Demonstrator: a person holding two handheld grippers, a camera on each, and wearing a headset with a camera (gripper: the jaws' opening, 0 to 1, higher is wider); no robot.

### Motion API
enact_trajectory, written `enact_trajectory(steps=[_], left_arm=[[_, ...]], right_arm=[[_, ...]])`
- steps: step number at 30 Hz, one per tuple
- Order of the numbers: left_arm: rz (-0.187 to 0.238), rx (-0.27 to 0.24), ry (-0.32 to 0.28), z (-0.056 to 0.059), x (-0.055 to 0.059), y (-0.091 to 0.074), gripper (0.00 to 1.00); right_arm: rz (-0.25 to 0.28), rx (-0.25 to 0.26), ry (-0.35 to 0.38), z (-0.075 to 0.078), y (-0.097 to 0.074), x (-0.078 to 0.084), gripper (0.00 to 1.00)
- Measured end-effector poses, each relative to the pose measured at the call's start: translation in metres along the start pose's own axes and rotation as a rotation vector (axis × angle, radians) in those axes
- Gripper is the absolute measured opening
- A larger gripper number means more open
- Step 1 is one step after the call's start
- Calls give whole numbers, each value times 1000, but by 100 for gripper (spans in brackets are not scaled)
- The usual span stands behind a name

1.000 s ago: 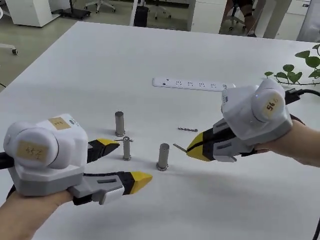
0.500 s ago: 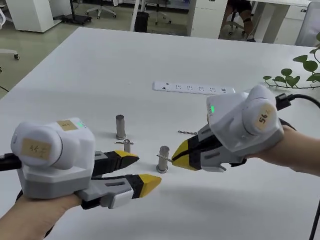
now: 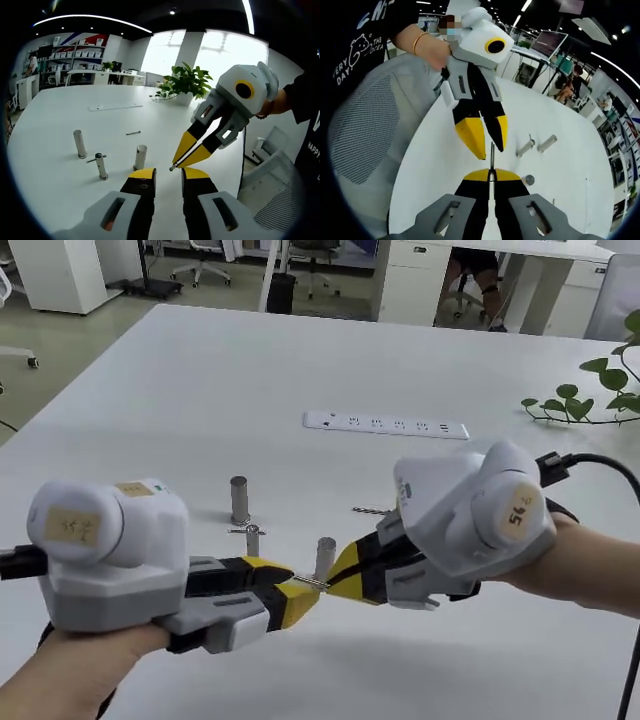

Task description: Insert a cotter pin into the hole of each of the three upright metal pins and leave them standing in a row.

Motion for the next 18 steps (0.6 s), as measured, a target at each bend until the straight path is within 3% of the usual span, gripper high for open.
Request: enact_trajectory(steps=[2,13,18], left_arm=[[2,31,-30,4,-1,0,13],[-10,58,-52,7,0,3,0],[-22,66,-53,9,3,4,0]], right_arm=[[2,2,-5,-1,0,-2,0],[12,7,-16,-4,-1,-6,0],[14,2,-13,-6,0,-6,0]])
Point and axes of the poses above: the centre of the closed fingertips' face, and the gripper's own axes: y roughly forward along the fingers, z roughly to its right, x roughly out of its underside, the point moved 2 cm from there along -y, roughly backward along the fingers, and after that the axes turned 11 degrees about -z, right-handed, at the moved point
